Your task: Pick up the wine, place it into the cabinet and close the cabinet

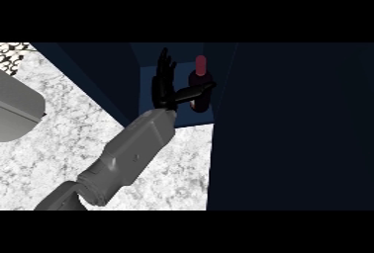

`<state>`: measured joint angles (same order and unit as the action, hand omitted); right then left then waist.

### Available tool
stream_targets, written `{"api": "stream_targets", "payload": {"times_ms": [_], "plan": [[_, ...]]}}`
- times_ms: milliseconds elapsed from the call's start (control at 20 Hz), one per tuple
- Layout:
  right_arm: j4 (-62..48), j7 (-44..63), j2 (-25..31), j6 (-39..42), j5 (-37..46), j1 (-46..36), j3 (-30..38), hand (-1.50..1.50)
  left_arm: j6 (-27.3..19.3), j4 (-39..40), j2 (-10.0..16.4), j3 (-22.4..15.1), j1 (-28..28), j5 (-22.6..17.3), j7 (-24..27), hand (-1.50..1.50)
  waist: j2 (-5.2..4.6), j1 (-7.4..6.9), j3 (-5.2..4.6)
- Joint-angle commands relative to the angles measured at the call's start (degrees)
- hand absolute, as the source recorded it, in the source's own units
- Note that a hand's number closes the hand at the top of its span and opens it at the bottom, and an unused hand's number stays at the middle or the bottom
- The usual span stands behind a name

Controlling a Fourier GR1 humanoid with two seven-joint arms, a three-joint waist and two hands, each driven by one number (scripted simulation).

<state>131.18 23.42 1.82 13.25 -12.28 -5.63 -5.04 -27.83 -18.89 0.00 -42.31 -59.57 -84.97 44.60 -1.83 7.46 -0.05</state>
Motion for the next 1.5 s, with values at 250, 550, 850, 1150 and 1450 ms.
{"api": "stream_targets", "payload": {"times_ms": [250, 550, 850, 1150, 1450], "plan": [[-3.19, -0.64, 0.91, 0.61, -1.18, -2.31, 2.24, -1.50, -2.93, -3.52, 0.00, -3.83, 0.53, -1.01, 3.48, -1.50, 0.16, -0.95, 0.04], [0.57, 2.52, -0.11, -1.48, -0.36, -1.82, 0.16, -1.50, -3.16, -8.05, 0.00, -5.71, 2.60, -2.59, 8.18, -1.50, 0.69, -1.74, -0.01], [-1.38, 1.63, 0.31, -1.00, 0.19, -1.18, 0.69, -1.50, -3.18, -11.80, 0.00, -7.53, 2.60, -5.23, 7.60, -1.50, 0.86, -2.99, 0.02], [0.40, 1.63, -1.73, -3.69, 4.38, 0.93, -3.25, -1.50, -0.21, -12.06, 0.00, -10.25, 4.43, -4.35, 8.09, -1.50, 1.25, -4.41, 0.02], [-0.25, 1.81, -0.58, -2.89, 2.77, -0.63, -0.63, -1.50, -3.13, -16.75, 0.01, -11.75, 7.05, -2.18, 9.61, -1.50, 1.51, -5.70, 0.04]]}}
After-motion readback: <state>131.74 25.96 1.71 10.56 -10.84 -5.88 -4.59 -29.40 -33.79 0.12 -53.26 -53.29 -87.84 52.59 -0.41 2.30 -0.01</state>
